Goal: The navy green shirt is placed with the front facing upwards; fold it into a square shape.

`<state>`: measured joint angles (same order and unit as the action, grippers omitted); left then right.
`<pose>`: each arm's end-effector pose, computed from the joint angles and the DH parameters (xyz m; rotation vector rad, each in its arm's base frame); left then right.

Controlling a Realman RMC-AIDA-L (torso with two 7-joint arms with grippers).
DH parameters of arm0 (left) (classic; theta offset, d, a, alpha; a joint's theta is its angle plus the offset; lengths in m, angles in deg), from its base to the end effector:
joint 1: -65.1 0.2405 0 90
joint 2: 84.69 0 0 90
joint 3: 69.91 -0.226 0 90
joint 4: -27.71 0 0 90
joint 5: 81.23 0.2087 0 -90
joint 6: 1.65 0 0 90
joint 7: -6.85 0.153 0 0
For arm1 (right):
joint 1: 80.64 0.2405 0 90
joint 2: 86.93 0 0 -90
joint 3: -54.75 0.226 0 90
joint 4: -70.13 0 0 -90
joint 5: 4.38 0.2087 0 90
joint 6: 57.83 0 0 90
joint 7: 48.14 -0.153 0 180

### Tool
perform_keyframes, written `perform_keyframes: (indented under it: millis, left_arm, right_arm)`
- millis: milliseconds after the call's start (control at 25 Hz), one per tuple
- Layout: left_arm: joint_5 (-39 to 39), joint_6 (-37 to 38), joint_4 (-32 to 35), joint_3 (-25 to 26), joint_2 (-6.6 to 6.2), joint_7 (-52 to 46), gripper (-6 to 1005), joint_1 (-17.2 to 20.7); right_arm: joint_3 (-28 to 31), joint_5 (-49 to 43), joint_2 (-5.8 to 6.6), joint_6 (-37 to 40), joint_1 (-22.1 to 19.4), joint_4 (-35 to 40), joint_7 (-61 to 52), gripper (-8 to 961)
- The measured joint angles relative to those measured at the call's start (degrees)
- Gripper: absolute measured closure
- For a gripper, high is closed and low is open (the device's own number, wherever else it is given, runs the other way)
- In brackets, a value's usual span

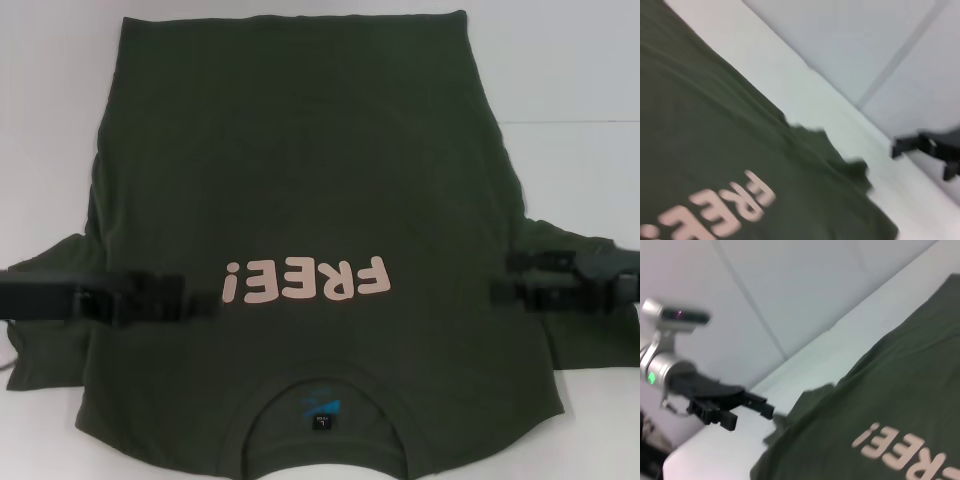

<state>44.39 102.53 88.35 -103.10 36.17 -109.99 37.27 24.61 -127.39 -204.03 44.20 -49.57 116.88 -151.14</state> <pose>-0.2287 0.3010 0.0630 -2.6553 -1.2522 -0.5834 0.2351 0.3111 0.0554 -2.7120 1.0643 0.7174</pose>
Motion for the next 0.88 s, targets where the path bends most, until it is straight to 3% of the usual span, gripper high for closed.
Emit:
perform_keyframes:
  millis: [280, 440, 480, 680, 880]
  left_arm:
    - [0.16, -3.07, -0.93, 5.63, -1.77, -13.70, 116, -0.03]
    - [0.43, -4.63, -2.48, 8.63, -2.76, -22.29, 116, 0.53]
    - [0.47, -4.96, -2.70, 9.90, -2.83, -23.56, 116, 0.88]
    - [2.17, -7.94, -4.07, 14.51, -3.19, -25.37, 116, 2.84]
    - [7.28, -11.89, -6.67, 17.82, -3.45, -24.97, 116, 3.63]
  right_arm:
    - [2.24, 0.07, 1.39, -6.22, 2.34, -0.25, -16.50, 27]
    - [2.39, 0.23, 3.02, -10.12, 4.97, -2.37, -24.95, 27]
    - [2.26, 0.25, 3.92, -11.52, 6.32, -4.46, -26.46, 27]
    - [1.91, 0.25, 5.33, -14.53, 8.32, -8.32, -27.54, 27]
    - [2.10, 0.25, 5.55, -16.42, 8.74, -9.39, -27.62, 27]
